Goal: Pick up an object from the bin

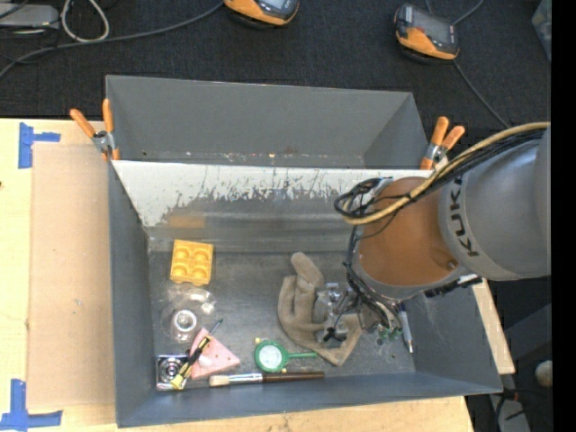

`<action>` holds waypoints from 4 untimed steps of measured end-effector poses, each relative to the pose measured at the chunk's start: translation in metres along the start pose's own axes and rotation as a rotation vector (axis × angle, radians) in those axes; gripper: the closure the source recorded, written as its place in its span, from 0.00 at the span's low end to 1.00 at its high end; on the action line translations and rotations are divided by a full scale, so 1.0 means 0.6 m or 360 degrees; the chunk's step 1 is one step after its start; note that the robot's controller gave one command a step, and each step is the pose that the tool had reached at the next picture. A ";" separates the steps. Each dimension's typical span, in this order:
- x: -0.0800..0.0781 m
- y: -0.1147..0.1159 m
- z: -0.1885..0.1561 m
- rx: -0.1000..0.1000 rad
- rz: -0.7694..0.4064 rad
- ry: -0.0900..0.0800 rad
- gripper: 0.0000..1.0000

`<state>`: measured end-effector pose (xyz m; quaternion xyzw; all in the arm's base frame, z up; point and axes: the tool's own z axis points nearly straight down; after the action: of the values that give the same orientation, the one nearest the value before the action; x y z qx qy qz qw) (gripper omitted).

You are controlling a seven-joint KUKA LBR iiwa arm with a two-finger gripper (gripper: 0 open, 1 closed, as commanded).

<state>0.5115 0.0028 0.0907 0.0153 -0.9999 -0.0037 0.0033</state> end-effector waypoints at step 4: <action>0.025 0.043 -0.111 0.0000 0.0049 0.0024 1.00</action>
Offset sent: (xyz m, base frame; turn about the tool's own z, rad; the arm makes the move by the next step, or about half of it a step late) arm 0.0050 0.0145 0.0441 0.0393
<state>0.4961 0.0276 0.1578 -0.0002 -0.9999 -0.0036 0.0110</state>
